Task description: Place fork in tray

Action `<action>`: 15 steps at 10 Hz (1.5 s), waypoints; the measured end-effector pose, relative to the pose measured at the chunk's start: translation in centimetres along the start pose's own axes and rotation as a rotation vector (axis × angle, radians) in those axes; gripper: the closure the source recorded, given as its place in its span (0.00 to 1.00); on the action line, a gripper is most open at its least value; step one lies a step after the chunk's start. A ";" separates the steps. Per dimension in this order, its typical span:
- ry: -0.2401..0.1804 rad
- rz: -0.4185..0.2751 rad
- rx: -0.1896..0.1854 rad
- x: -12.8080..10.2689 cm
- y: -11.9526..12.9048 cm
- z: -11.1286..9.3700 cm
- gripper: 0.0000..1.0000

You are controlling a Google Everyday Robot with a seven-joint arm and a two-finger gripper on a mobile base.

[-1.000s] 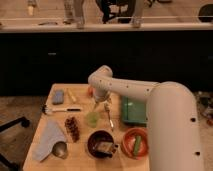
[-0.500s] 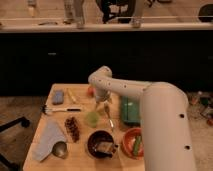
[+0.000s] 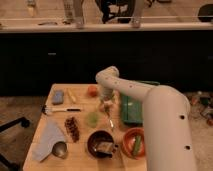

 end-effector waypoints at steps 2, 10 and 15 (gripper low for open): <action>0.009 -0.010 -0.031 -0.3 0.0 0.8 0.20; 0.034 -0.034 -0.049 -0.2 0.8 1.5 0.20; 0.035 -0.033 -0.048 -0.1 0.7 1.5 0.38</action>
